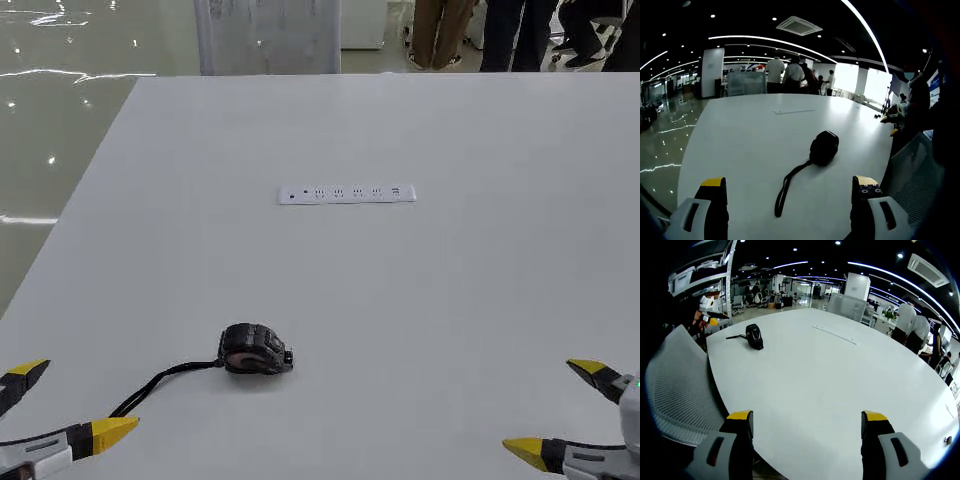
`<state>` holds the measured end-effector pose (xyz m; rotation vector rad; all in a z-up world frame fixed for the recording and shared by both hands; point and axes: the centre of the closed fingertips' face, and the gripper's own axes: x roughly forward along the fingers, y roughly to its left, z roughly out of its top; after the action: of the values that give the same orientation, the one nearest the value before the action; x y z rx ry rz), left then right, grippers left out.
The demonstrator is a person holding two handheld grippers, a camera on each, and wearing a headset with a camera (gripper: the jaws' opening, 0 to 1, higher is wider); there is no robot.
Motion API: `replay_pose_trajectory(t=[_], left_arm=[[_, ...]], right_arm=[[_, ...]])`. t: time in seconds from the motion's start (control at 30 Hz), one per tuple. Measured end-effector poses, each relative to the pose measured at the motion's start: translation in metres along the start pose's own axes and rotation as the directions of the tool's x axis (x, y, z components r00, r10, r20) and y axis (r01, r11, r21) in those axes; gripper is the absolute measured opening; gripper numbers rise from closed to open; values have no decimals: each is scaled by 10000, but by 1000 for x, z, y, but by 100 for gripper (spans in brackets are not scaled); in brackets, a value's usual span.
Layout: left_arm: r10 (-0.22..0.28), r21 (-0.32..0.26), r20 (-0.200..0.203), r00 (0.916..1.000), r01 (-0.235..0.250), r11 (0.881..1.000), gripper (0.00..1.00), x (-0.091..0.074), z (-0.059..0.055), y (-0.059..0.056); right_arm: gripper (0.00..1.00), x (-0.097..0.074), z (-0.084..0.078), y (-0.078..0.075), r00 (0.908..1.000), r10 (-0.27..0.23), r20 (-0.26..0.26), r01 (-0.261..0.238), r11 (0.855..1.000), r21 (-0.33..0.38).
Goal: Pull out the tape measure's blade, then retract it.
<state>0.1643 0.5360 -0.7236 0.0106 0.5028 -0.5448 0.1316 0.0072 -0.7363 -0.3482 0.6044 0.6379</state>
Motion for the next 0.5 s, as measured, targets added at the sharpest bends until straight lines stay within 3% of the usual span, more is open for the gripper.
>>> replay_pose_trajectory(t=[0.07, 0.13, 0.17, 0.27, 0.37, 0.5], left_arm=[[-38, -41, -199, 9998, 37, 10000, 100, -4, -3, 0], [-379, -780, -723, 9967, 323, 9964, 100, -9, -12, -6], [-383, -802, -823, 9959, 317, 9963, 100, -10, -14, -6], [-204, 439, -372, 9991, 220, 9988, 100, -14, -7, -4], [-97, 152, -724, 9973, 108, 9998, 100, -14, -10, -2], [-72, -6, -589, 9982, 71, 10000, 100, -14, -6, 0]], right_arm=[[86, -5, -4, 0, 10000, -79, 28, 79, 10000, -1], [84, -11, -7, 2, 10000, 9, -18, -9, 9994, 358], [86, -13, -7, 2, 10000, -11, 22, 10, 9993, 371], [98, -19, -10, 6, 10000, -5, -19, 6, 9984, 565], [100, -23, -11, 8, 10000, -74, -59, 78, 9982, 601], [100, -23, -15, 8, 9999, -96, -69, 101, 9975, 706]])
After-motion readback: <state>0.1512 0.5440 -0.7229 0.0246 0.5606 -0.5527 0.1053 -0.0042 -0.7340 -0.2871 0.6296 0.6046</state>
